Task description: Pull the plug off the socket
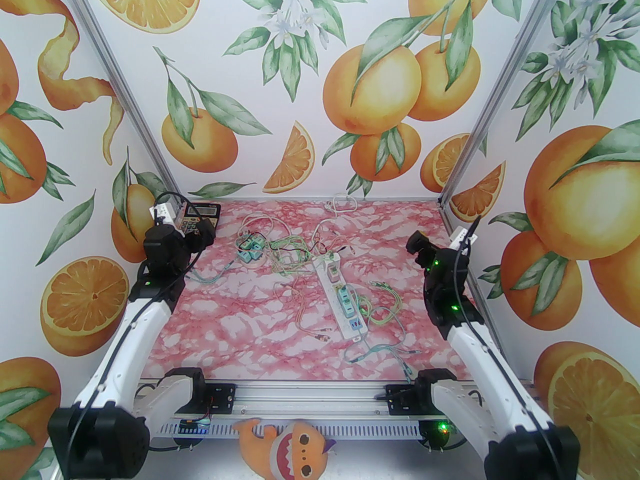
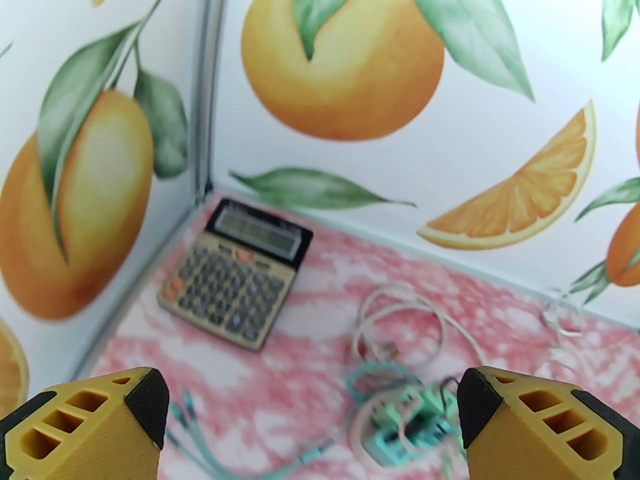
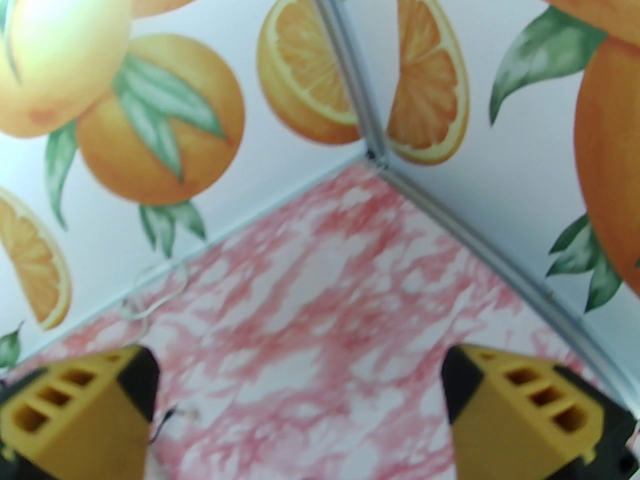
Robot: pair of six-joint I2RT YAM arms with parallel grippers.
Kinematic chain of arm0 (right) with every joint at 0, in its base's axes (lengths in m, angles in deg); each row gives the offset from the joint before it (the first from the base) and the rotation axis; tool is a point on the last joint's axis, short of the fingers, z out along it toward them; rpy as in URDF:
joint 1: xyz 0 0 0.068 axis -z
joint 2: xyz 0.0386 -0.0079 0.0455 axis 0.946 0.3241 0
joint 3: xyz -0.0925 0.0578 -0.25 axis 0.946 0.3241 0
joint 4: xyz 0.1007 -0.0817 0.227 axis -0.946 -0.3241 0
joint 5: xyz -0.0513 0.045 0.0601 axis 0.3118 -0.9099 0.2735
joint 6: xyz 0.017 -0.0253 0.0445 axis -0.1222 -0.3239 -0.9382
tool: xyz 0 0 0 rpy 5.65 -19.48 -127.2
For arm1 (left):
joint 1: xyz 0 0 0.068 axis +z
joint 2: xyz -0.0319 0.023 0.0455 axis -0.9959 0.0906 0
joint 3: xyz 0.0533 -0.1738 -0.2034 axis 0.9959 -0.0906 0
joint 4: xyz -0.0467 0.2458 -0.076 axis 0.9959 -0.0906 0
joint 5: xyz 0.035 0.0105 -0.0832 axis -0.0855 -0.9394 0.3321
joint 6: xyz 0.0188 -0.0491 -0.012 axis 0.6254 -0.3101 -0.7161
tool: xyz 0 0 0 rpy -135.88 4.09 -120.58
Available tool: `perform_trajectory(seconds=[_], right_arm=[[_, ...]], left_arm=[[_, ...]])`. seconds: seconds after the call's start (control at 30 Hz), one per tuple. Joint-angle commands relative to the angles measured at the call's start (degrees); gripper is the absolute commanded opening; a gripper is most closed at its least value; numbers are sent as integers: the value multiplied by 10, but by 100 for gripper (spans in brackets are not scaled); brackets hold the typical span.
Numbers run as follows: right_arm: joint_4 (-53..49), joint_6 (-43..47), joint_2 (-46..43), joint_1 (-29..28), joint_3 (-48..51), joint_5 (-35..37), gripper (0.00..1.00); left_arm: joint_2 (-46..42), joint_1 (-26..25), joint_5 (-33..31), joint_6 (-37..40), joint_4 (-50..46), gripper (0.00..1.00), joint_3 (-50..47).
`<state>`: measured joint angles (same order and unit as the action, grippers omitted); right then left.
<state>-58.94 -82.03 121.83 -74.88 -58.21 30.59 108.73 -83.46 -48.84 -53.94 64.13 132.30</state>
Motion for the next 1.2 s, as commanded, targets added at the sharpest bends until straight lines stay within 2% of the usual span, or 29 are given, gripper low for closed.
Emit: perform_trajectory(seconds=[0.0,0.17,0.33,0.53,0.7,0.83,0.97,1.03,1.17], right_arm=[[-170,-52,-1,-18,-51,-57,100],[-253,-36,3,-71,-78,-80,100],[-335,-10,-5,-123,-104,-89,100],[-445,-45,-5,-274,-130,-30,100],[-502,-119,13,-418,-135,38,100],[-534,-188,53,-526,-148,92,98],[-523,-217,99,-558,-142,80,91],[-513,-212,118,-558,-143,71,82],[-500,-205,134,-560,-157,61,82]], left_arm=[[-16,-17,20,-74,-155,100,20],[-61,-85,-23,-115,-167,100,5],[-43,-154,-29,-134,-189,100,8],[9,-229,29,-128,-135,100,-19],[42,-308,17,-130,-116,100,-23],[45,-345,11,-112,-98,100,-35],[33,-358,-13,-121,-125,100,-32],[27,-362,-11,-117,-126,100,-36],[22,-363,-19,-103,-143,100,-33]])
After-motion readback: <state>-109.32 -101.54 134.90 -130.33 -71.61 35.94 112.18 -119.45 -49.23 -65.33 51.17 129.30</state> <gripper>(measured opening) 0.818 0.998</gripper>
